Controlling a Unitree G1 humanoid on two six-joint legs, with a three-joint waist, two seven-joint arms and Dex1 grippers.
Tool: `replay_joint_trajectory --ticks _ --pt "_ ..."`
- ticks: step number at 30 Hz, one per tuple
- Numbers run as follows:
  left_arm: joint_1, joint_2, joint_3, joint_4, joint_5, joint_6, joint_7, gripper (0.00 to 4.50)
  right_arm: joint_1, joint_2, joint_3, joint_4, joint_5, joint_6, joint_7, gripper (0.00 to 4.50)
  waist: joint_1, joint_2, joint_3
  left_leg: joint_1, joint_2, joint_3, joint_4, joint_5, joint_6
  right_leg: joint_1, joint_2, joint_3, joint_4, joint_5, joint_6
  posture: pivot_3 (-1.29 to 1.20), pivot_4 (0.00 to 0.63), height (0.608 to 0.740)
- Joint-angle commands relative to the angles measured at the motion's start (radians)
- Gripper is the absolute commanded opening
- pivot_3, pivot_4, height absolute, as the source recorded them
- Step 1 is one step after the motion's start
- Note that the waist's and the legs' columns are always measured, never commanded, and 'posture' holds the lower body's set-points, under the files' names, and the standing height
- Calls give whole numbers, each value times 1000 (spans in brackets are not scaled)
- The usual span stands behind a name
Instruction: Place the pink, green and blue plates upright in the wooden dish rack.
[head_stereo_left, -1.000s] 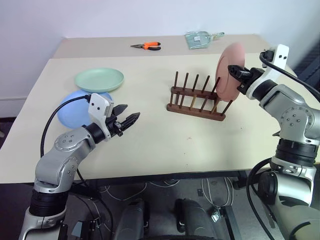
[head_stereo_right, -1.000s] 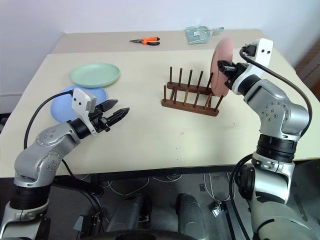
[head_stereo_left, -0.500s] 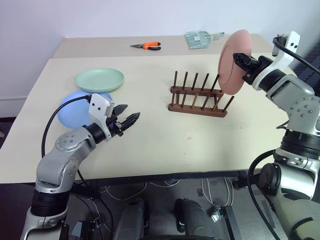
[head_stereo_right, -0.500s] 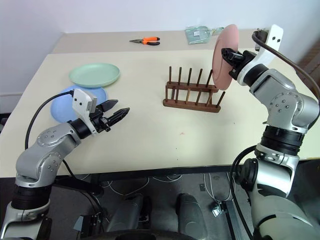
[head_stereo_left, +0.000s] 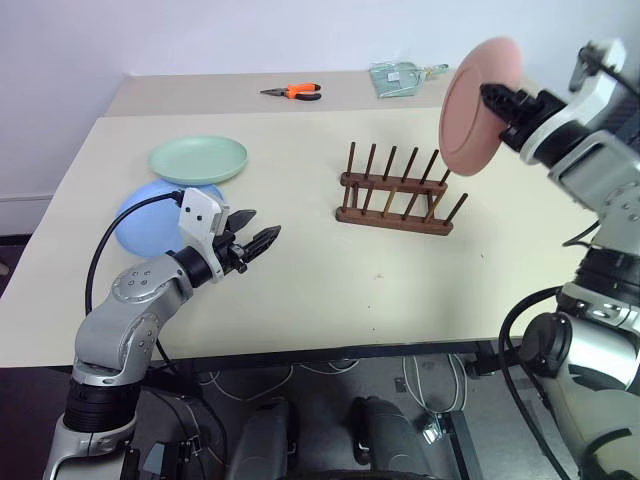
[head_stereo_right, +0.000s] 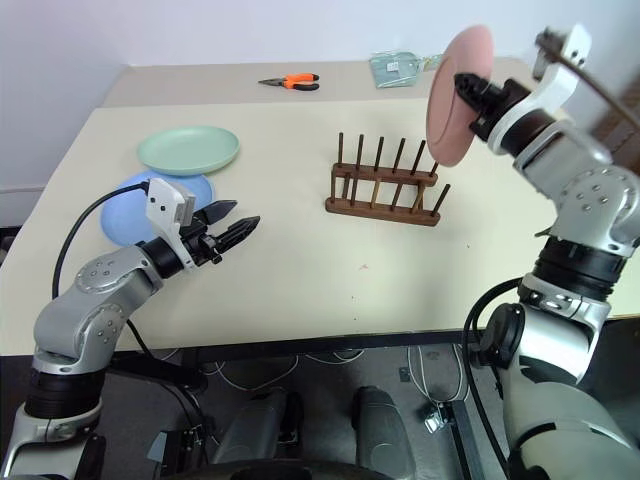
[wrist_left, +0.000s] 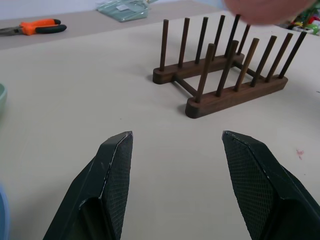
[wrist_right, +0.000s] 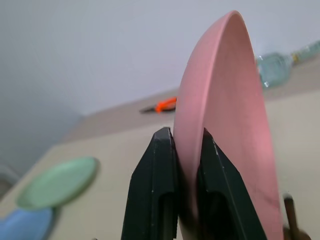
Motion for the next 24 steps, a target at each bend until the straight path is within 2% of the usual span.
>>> replay_joint_trajectory --ticks 1,6,11,18,24 --pt "-14 0 6 -13 4 -17 -9 2929 -56 -10 -60 -65 69 51 -79 36 0 0 0 0 0 0 0 0 0 0 0 0 0 0 0 0 150 740" --pt "-19 1 4 -5 8 -19 -18 2929 -46 32 -96 -132 114 103 -216 36 -1 0 0 0 0 0 0 0 0 0 -1 0 0 0 0 0 150 740" --pt "-27 0 0 0 13 -18 -30 2929 -11 63 -119 -163 156 116 -278 36 0 0 0 -1 0 0 0 0 0 0 -1 0 0 0 0 0 150 740" --pt "-32 2 2 2 15 -16 -33 2929 27 88 -119 -165 199 122 -330 36 -1 0 0 -1 0 0 0 0 0 0 0 0 0 0 0 0 150 740" --pt "-26 1 -3 -4 22 -17 -34 2929 89 107 -81 -143 171 84 -319 36 -1 0 0 -1 0 0 0 0 0 0 0 0 0 0 0 0 150 740"
